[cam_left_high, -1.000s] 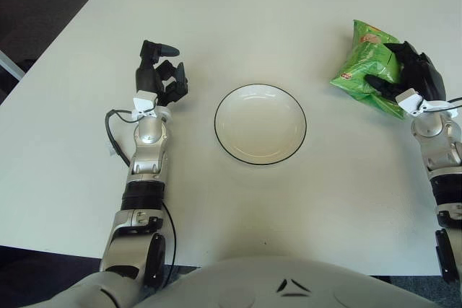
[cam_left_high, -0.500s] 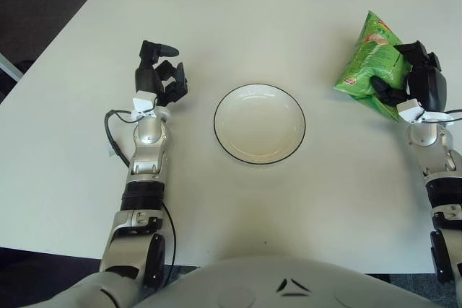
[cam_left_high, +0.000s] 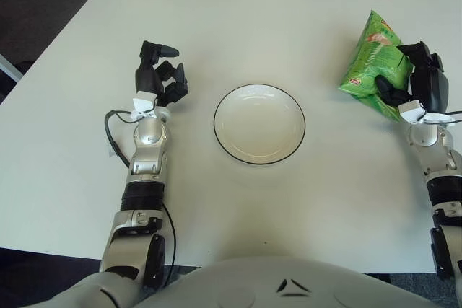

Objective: Put the snack into the plate.

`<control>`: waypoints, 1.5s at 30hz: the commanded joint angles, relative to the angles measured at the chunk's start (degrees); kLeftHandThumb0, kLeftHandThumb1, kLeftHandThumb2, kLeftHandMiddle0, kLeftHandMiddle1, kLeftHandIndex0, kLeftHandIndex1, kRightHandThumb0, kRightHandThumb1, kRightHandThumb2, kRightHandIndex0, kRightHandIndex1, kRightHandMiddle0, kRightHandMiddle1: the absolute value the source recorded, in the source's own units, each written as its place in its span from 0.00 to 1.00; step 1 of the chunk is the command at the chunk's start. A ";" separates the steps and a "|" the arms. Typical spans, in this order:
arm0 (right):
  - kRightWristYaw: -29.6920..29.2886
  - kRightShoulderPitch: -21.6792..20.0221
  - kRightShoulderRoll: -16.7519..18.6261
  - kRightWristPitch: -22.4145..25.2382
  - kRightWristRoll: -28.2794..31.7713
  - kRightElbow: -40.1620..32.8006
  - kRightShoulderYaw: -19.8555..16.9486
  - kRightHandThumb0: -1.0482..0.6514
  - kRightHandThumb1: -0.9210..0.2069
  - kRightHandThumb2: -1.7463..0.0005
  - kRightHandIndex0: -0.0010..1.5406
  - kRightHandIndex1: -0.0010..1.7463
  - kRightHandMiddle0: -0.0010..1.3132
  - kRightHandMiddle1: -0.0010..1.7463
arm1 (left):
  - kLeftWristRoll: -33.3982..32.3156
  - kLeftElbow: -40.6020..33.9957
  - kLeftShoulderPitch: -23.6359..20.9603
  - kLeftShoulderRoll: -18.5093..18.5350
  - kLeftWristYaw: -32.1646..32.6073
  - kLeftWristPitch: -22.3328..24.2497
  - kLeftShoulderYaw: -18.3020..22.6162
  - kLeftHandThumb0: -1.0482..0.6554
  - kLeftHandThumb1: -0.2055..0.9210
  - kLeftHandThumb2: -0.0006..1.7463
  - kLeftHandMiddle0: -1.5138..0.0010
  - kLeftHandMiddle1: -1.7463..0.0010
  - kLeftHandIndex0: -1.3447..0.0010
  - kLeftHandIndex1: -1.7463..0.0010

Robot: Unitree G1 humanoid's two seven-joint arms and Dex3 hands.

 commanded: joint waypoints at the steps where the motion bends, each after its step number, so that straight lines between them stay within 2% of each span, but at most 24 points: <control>1: 2.40 1.00 1.41 0.25 1.90 -0.66 -0.04 0.38 0.37 0.39 0.44 1.00 0.35 1.00 | 0.08 4.83 6.99 -1.80 0.26 -0.39 -0.15 0.39 0.81 0.46 0.44 0.00 0.75 0.00; 5: 4.17 0.44 2.34 0.35 5.11 -5.34 -1.54 0.38 0.37 0.39 0.45 1.00 0.35 1.00 | -0.02 5.15 6.81 -1.71 0.17 -0.52 -0.11 0.39 0.81 0.46 0.44 0.00 0.75 0.00; 10: 9.29 0.36 3.61 5.25 9.48 -15.77 -3.07 0.38 0.38 0.38 0.47 1.00 0.35 1.00 | -0.15 5.42 6.67 -1.59 0.09 -0.58 -0.11 0.39 0.81 0.46 0.44 0.00 0.75 0.00; 13: 12.51 0.24 4.68 9.04 11.74 -20.73 -3.69 0.60 0.35 0.49 0.49 1.00 0.44 1.00 | -0.25 5.51 6.63 -1.50 0.03 -0.59 -0.10 0.39 0.81 0.46 0.45 0.00 0.75 0.00; 17: 15.87 -0.71 6.12 13.50 13.68 -27.05 -3.78 0.68 0.33 0.55 0.51 1.00 0.48 1.00 | -0.34 5.51 6.67 -1.46 -0.09 -0.57 -0.12 0.39 0.81 0.46 0.45 0.00 0.75 0.00; 23: 18.10 -3.26 6.83 14.16 13.28 -28.26 -3.52 0.71 0.32 0.58 0.53 1.00 0.51 1.00 | -0.50 5.50 6.69 -1.39 -0.24 -0.55 -0.15 0.39 0.82 0.46 0.45 0.00 0.75 0.00; 33: 21.38 -6.40 9.26 17.11 13.02 -35.14 -1.66 0.72 0.30 0.61 0.57 1.00 0.53 1.00 | -0.64 5.25 6.87 -1.35 -0.29 -0.24 -0.30 0.39 0.82 0.45 0.45 0.00 0.75 0.00; 39: 22.42 -8.37 10.00 18.15 11.86 -36.31 -1.13 0.72 0.30 0.61 0.58 1.00 0.53 1.00 | -0.67 5.08 6.94 -1.38 -0.28 -0.06 -0.36 0.39 0.82 0.45 0.45 0.00 0.75 0.00; 45: 23.15 -10.59 10.75 17.08 11.24 -36.30 0.12 0.72 0.30 0.62 0.58 1.00 0.53 1.00 | -0.59 4.93 6.96 -1.45 -0.19 0.11 -0.46 0.39 0.82 0.46 0.45 0.00 0.75 0.00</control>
